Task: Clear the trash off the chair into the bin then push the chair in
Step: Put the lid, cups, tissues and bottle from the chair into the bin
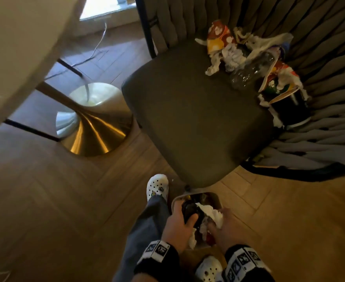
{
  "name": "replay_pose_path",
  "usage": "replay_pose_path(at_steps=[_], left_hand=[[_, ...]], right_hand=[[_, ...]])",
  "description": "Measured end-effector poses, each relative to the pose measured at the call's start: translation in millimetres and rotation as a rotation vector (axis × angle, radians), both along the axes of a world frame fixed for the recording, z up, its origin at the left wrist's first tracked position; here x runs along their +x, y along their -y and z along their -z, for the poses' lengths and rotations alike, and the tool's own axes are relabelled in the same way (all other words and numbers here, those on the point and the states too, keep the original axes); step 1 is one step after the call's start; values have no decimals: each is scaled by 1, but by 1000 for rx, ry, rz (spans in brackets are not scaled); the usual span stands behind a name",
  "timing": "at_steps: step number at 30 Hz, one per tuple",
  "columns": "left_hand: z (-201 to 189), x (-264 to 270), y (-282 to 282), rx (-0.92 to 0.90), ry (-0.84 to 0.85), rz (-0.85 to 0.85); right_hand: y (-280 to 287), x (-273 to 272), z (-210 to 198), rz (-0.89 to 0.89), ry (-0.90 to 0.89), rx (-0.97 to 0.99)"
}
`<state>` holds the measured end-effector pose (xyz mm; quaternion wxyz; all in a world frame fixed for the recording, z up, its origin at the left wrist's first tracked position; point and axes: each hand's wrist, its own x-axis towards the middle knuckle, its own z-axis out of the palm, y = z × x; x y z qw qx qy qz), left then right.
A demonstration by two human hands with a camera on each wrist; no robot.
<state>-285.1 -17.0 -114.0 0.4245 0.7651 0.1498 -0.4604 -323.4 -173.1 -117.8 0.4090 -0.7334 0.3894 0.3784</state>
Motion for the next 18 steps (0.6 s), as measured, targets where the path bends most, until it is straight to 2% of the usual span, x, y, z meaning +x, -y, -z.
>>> replay_pose_path(at_steps=[5,9,13,18], left_hand=[[80,-14,12,55,-76,-38],[116,-17,4,103,-222,67],[106,-15,-2,131,-144,167],[50,4,-2,131,52,272]], right_hand=[[-11,-19,103,-46,-44,-110],[-12,-17,130,-159,-102,-70],[-10,-16,118,-157,-44,-106],[4,10,48,-25,60,-82]])
